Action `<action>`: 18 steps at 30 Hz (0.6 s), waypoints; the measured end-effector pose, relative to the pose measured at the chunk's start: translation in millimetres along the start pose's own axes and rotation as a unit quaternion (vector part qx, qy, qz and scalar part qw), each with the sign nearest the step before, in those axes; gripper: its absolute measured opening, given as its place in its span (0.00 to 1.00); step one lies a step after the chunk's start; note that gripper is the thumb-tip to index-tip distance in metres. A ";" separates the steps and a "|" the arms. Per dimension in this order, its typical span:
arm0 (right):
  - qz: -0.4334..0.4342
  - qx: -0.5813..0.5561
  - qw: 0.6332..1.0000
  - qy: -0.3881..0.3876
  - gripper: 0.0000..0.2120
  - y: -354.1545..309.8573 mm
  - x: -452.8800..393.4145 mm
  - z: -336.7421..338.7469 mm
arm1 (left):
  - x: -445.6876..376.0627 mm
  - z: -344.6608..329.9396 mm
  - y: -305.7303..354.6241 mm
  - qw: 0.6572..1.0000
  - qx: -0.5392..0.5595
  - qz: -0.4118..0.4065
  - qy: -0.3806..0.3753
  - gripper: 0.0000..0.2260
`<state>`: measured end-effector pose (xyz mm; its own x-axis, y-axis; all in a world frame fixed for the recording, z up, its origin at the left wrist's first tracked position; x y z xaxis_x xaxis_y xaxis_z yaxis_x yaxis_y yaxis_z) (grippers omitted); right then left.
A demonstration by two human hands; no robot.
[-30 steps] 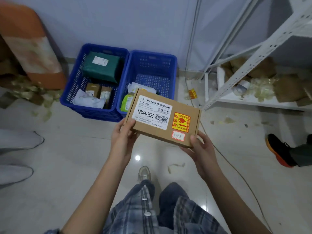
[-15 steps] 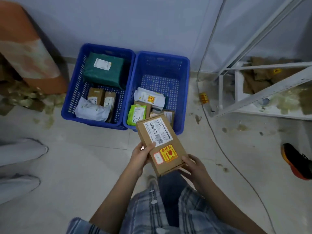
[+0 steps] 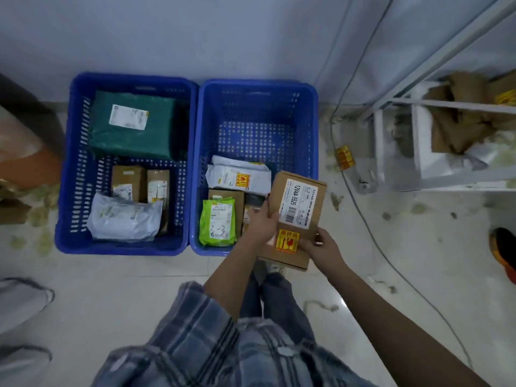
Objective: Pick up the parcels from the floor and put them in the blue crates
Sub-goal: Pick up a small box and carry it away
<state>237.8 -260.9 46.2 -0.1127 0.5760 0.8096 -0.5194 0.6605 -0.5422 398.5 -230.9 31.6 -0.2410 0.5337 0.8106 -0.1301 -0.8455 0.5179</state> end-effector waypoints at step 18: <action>-0.037 0.149 0.977 0.148 0.28 162.4 -235.6 -47.4 | -235.7 -127.3 -176.9 0.992 0.025 0.108 -0.066 0.18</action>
<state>220.1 -266.5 -243.2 0.1615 0.6743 0.7206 -0.7449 0.5623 -0.3592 355.8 -209.6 -285.9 -0.1290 0.3404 0.9314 -0.0410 -0.9403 0.3380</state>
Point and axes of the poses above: each hand's wrist, its own x-axis away from the middle knuckle, its own z-axis out of the back of the hand, y = z × x, the point moved 9 cm from there along -x, towards the middle knuckle, and after that the axes turned 12 degrees about -x, right-handed, at the moved point
